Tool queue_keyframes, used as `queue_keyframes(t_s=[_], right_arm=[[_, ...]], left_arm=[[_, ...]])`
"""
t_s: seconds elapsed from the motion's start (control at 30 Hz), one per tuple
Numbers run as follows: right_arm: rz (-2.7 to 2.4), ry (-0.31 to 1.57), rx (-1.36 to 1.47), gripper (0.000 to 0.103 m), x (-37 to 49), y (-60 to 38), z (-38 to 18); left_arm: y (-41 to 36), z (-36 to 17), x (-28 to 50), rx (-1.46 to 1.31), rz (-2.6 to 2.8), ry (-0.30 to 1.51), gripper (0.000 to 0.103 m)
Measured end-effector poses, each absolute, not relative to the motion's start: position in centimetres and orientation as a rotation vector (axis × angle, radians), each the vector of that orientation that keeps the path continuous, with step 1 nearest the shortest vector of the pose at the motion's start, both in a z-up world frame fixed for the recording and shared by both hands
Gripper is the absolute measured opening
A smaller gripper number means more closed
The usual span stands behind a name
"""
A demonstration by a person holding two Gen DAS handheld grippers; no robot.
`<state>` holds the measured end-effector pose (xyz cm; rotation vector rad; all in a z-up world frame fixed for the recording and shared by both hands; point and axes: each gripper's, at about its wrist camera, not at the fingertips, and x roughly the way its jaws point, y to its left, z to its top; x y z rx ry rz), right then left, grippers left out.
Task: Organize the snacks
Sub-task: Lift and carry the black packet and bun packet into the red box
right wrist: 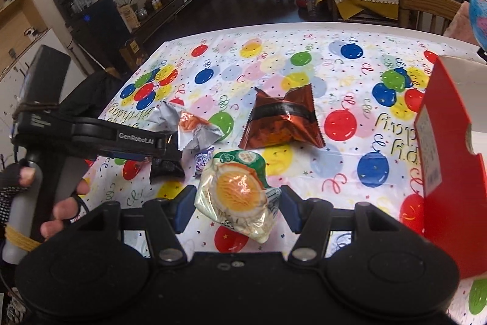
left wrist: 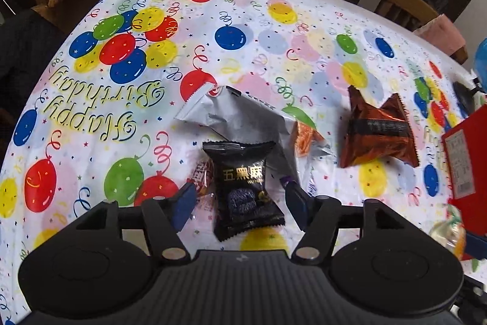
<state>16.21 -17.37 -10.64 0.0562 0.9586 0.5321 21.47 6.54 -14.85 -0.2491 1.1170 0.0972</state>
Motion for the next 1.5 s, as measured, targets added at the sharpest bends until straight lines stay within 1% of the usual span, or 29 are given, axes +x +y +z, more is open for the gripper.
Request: queue_keyframes(t_s=[0.17,0.27,0.33,0.37,0.4,0.47,0.7,1.07,1.27,1.5], right_arm=[[0.51,0.956,0.062,0.058,16.0,-18.0,-10.6],[0.499,0.958,0.066,0.058,16.0,-18.3,-10.6],[0.495,0.956,0.064,0.058,15.9,-18.4,-10.6],[0.494,0.956,0.063,0.058,15.9,-18.4,-10.6],[0.493,0.955,0.062,0.058,15.8,-18.4,-10.6],[0.491,0.954,0.064,0.058,15.8,-18.5,-10.6],[0.488,0.942,0.082,0.058,15.2,-19.2,-9.8],[0.455,0.901,0.087,0.058,13.4,-22.5,-6.6],[0.417,0.846,0.109,0.058,12.3,-26.0,-4.3],[0.355,0.809,0.12,0.058,11.8,-30.9,-3.1]], left_arm=[[6.5,-15.2,22.1,-0.253,0.112,1.107,0.063],[6.4,-15.3,22.3,-0.244,0.119,1.103,0.058],[6.4,-15.3,22.3,-0.231,0.126,1.097,0.05],[6.3,-15.3,22.3,-0.223,0.132,1.094,0.041],[6.3,-15.3,22.2,-0.218,0.132,1.091,0.037],[6.2,-15.1,22.0,-0.208,0.133,1.085,0.034],[6.8,-13.5,20.1,-0.245,0.118,1.071,0.033],[5.4,-8.1,16.8,-0.288,0.075,1.013,0.033],[2.4,-4.6,16.0,-0.284,0.017,0.956,0.033],[-3.6,-1.8,15.9,-0.221,-0.072,0.905,0.033]])
